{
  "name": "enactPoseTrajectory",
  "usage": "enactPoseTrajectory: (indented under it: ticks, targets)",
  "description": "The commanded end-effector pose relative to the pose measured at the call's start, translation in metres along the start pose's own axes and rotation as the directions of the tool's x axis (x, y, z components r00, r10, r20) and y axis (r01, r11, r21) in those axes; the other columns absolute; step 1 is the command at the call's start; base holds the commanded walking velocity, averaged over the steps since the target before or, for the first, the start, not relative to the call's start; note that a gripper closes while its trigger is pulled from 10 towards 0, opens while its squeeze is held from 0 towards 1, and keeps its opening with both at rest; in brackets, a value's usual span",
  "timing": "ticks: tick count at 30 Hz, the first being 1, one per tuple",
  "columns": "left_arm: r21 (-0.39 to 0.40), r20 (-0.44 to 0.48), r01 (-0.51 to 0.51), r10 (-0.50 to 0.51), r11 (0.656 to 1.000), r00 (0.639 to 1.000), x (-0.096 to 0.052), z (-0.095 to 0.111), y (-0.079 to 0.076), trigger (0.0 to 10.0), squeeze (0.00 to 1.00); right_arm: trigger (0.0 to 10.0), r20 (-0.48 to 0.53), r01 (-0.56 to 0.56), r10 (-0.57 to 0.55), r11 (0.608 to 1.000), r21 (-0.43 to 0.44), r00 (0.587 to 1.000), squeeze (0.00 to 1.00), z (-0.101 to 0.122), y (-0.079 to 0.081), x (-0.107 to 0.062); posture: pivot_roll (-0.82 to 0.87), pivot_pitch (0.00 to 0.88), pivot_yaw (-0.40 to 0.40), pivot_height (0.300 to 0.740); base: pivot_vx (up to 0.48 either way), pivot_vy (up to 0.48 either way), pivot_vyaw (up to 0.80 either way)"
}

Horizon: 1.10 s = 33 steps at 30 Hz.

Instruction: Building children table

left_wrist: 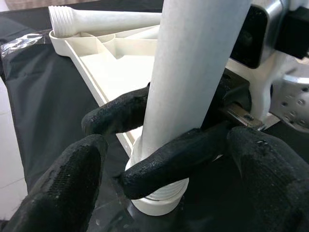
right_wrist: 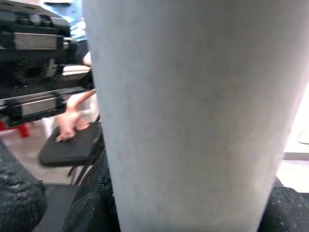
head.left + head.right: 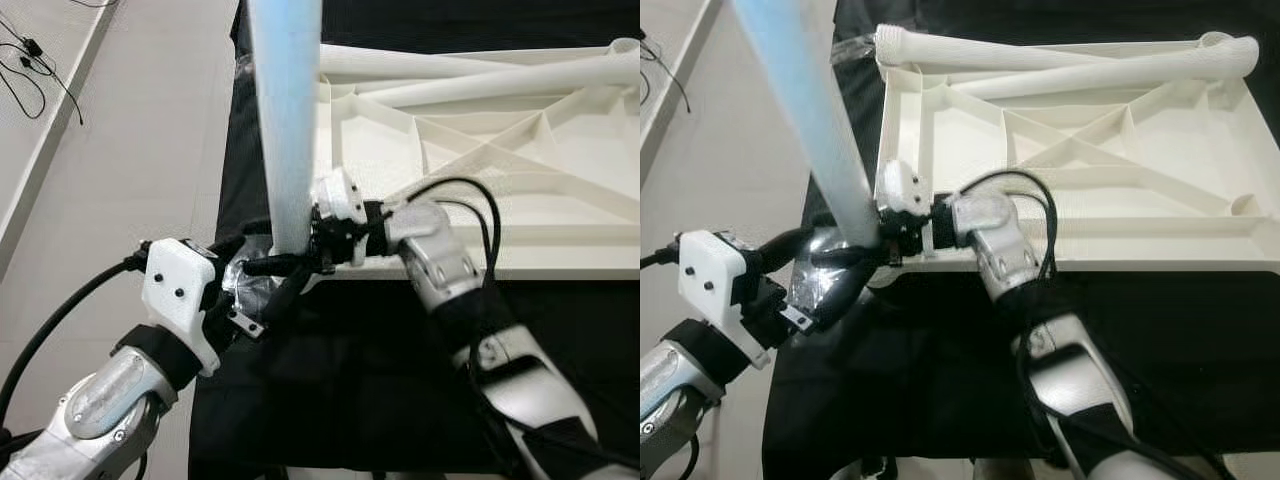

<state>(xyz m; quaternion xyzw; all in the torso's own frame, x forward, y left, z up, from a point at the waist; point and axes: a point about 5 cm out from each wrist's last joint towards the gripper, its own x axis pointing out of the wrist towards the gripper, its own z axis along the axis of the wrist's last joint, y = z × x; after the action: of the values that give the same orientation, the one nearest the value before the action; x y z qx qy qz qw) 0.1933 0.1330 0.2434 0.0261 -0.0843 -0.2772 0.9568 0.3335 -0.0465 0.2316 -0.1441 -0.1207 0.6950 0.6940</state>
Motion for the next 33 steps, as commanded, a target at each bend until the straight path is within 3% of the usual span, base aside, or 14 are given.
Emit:
enactPoseTrajectory:
  ticks: [1, 9, 11, 14, 15, 16, 18, 19, 20, 22, 23, 25, 28, 33]
  targets:
    - [-0.007, -0.009, 0.016, -0.016, 1.000, 1.000, -0.002, -0.001, -0.003, 10.0, 0.00, 10.0, -0.185, 0.082, -0.037, 0.967, 0.241, 0.982, 0.00, -0.061, 0.025, -0.014, 0.02, 0.431, 0.045, 0.740, 0.000, 0.000, 0.00]
    - [-0.006, -0.008, 0.020, -0.020, 1.000, 1.000, 0.000, -0.001, -0.003, 10.0, 0.00, 10.0, -0.206, 0.111, -0.062, 0.967, 0.230, 0.976, 0.00, -0.063, 0.033, -0.014, 0.02, 0.431, 0.052, 0.740, 0.000, 0.000, 0.00]
    - [-0.004, -0.007, 0.020, -0.021, 1.000, 1.000, 0.000, 0.000, -0.003, 10.0, 0.00, 10.0, -0.275, 0.171, -0.110, 0.963, 0.208, 0.955, 0.00, -0.066, 0.041, -0.013, 0.01, 0.431, 0.048, 0.740, 0.000, 0.000, 0.00]
    - [-0.003, -0.007, 0.020, -0.020, 1.000, 1.000, -0.001, 0.000, -0.003, 10.0, 0.00, 10.0, -0.298, 0.203, -0.136, 0.957, 0.209, 0.945, 0.00, -0.068, 0.043, -0.012, 0.01, 0.431, 0.048, 0.740, 0.000, 0.000, 0.00]
    - [-0.001, -0.006, 0.020, -0.020, 1.000, 1.000, -0.001, 0.000, -0.003, 10.0, 0.00, 10.0, -0.372, 0.332, -0.246, 0.925, 0.186, 0.895, 0.00, -0.073, 0.047, -0.009, 0.01, 0.431, 0.048, 0.740, 0.000, 0.000, 0.00]
    - [-0.001, -0.006, 0.020, -0.020, 1.000, 1.000, -0.001, 0.000, -0.003, 10.0, 0.00, 10.0, -0.372, 0.332, -0.246, 0.925, 0.186, 0.895, 0.00, -0.073, 0.047, -0.009, 0.01, 0.431, 0.048, 0.740, 0.000, 0.000, 0.00]
    - [0.000, -0.003, 0.017, -0.017, 1.000, 1.000, -0.001, 0.001, -0.002, 10.0, 0.00, 10.0, -0.420, 0.565, -0.466, 0.812, 0.147, 0.779, 0.00, -0.073, 0.066, -0.002, 0.02, 0.430, 0.039, 0.740, 0.000, 0.000, 0.00]
    - [0.000, -0.003, 0.017, -0.017, 1.000, 1.000, -0.001, 0.001, -0.002, 10.0, 0.00, 10.0, -0.420, 0.565, -0.466, 0.812, 0.147, 0.779, 0.00, -0.073, 0.066, -0.002, 0.02, 0.430, 0.039, 0.740, 0.000, 0.000, 0.00]
    - [0.001, -0.002, 0.016, -0.016, 1.000, 1.000, -0.001, 0.001, -0.002, 10.0, 0.00, 10.0, -0.422, 0.627, -0.525, 0.765, 0.147, 0.739, 0.00, -0.070, 0.076, 0.001, 0.02, 0.430, 0.039, 0.740, 0.000, 0.000, 0.00]
    - [0.001, -0.002, 0.016, -0.016, 1.000, 1.000, -0.001, 0.001, -0.002, 10.0, 0.00, 10.0, -0.422, 0.627, -0.525, 0.765, 0.147, 0.739, 0.00, -0.070, 0.076, 0.001, 0.02, 0.430, 0.039, 0.740, 0.000, 0.000, 0.00]
    - [0.001, 0.000, 0.016, -0.016, 1.000, 1.000, 0.000, 0.001, -0.002, 10.0, 0.00, 10.0, -0.412, 0.684, -0.584, 0.713, 0.152, 0.700, 0.00, -0.068, 0.078, 0.001, 0.01, 0.432, 0.047, 0.740, 0.000, 0.000, 0.00]
    - [0.001, 0.000, 0.016, -0.016, 1.000, 1.000, 0.000, 0.001, -0.002, 10.0, 0.00, 10.0, -0.412, 0.684, -0.584, 0.713, 0.152, 0.700, 0.00, -0.068, 0.078, 0.001, 0.01, 0.432, 0.047, 0.740, 0.000, 0.000, 0.00]
    - [0.010, 0.002, 0.028, -0.028, 1.000, 1.000, 0.001, 0.001, 0.001, 10.0, 0.00, 10.0, -0.374, 0.751, -0.668, 0.645, 0.139, 0.643, 0.00, -0.064, 0.075, 0.003, 0.02, 0.417, 0.052, 0.740, 0.000, 0.000, 0.00]
    - [0.022, 0.004, 0.023, -0.023, 1.000, 1.000, 0.001, 0.003, 0.005, 10.0, 0.00, 10.0, -0.391, 0.753, -0.670, 0.651, 0.100, 0.631, 0.00, -0.065, 0.089, 0.008, 0.02, 0.416, 0.054, 0.740, 0.000, 0.000, 0.00]
